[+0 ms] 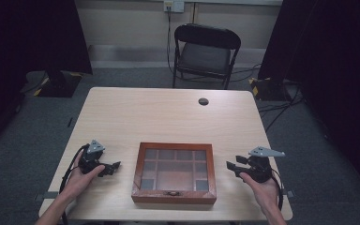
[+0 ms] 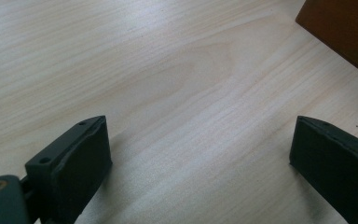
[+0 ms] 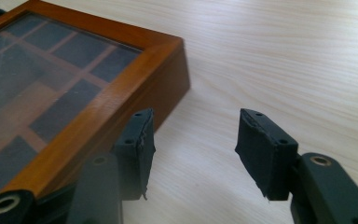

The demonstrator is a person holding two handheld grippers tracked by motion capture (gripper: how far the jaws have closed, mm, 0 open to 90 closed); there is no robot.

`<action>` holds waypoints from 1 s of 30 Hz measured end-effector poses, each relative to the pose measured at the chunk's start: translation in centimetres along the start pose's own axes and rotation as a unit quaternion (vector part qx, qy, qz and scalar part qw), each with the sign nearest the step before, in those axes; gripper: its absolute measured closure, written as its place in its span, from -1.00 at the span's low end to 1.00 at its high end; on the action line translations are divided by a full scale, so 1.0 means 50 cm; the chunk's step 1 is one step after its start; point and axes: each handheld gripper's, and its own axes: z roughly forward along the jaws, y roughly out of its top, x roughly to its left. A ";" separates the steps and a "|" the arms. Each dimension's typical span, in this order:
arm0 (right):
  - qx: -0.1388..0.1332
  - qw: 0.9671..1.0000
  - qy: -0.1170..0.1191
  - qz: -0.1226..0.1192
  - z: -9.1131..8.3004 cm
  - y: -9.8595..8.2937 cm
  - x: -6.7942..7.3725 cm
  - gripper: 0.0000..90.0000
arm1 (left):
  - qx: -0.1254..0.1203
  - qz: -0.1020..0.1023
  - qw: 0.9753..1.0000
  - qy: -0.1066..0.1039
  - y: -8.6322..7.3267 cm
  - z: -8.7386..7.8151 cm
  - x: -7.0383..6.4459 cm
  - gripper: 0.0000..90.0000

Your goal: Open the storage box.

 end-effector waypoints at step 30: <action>0.010 0.979 0.173 -0.104 0.021 0.082 0.188 0.56 | -0.001 0.000 1.000 0.000 0.000 0.000 0.000 -0.90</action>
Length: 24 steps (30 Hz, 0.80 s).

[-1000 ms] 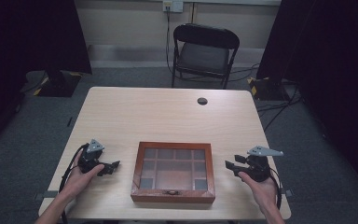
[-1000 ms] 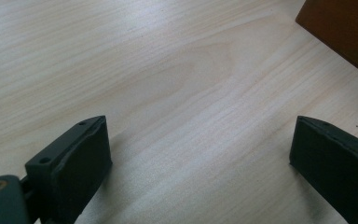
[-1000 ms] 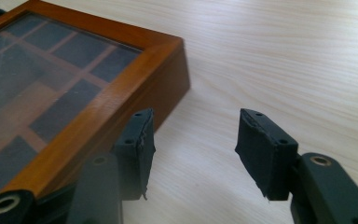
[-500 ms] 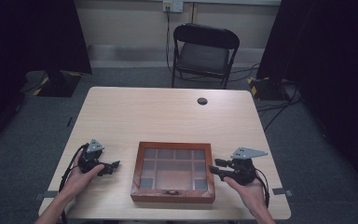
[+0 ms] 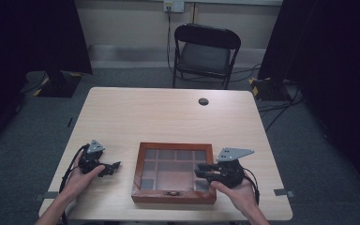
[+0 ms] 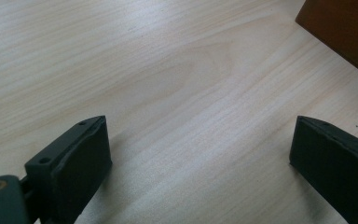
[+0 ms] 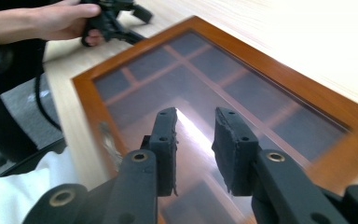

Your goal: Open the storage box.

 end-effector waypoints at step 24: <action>0.069 0.990 0.110 -0.046 0.115 -0.020 0.072 0.73 | 0.002 -0.013 1.000 0.015 -0.001 -0.002 -0.007 -0.90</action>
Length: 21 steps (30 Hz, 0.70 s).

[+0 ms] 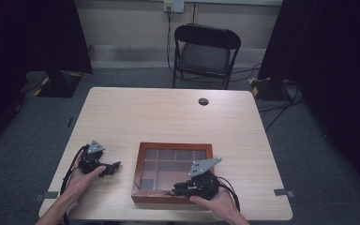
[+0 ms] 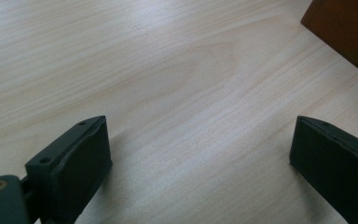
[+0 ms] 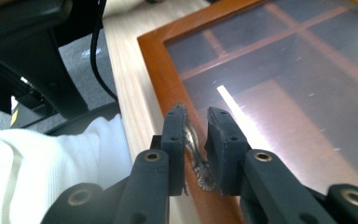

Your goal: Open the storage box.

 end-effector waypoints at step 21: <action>0.012 1.000 0.004 -0.019 0.004 -0.006 -0.006 0.81 | -0.018 0.001 0.999 -0.042 0.013 -0.020 -0.015 -0.64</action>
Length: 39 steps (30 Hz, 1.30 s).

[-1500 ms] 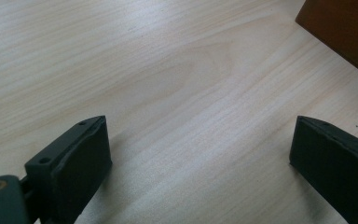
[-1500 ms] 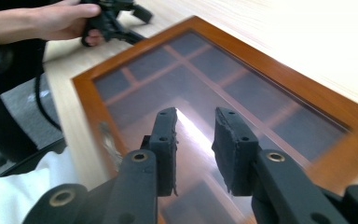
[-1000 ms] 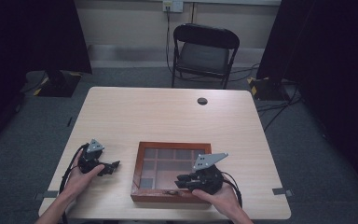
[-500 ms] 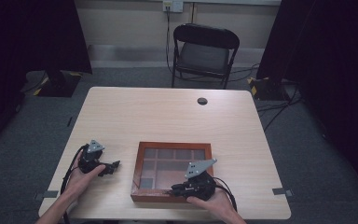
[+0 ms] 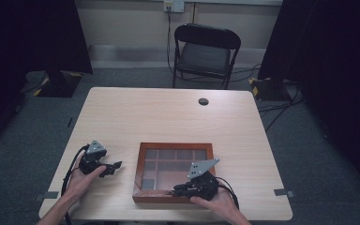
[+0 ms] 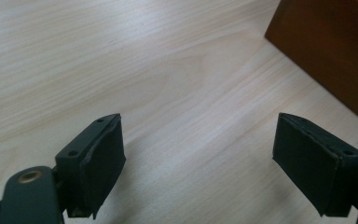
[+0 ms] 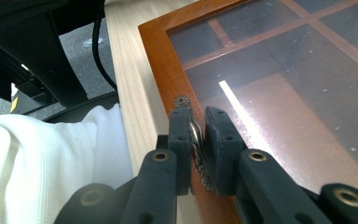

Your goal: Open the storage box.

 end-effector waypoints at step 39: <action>-0.030 1.000 0.003 -0.007 -0.051 0.052 0.001 0.83 | -0.055 0.059 0.990 -0.114 0.041 -0.030 -0.097 -0.64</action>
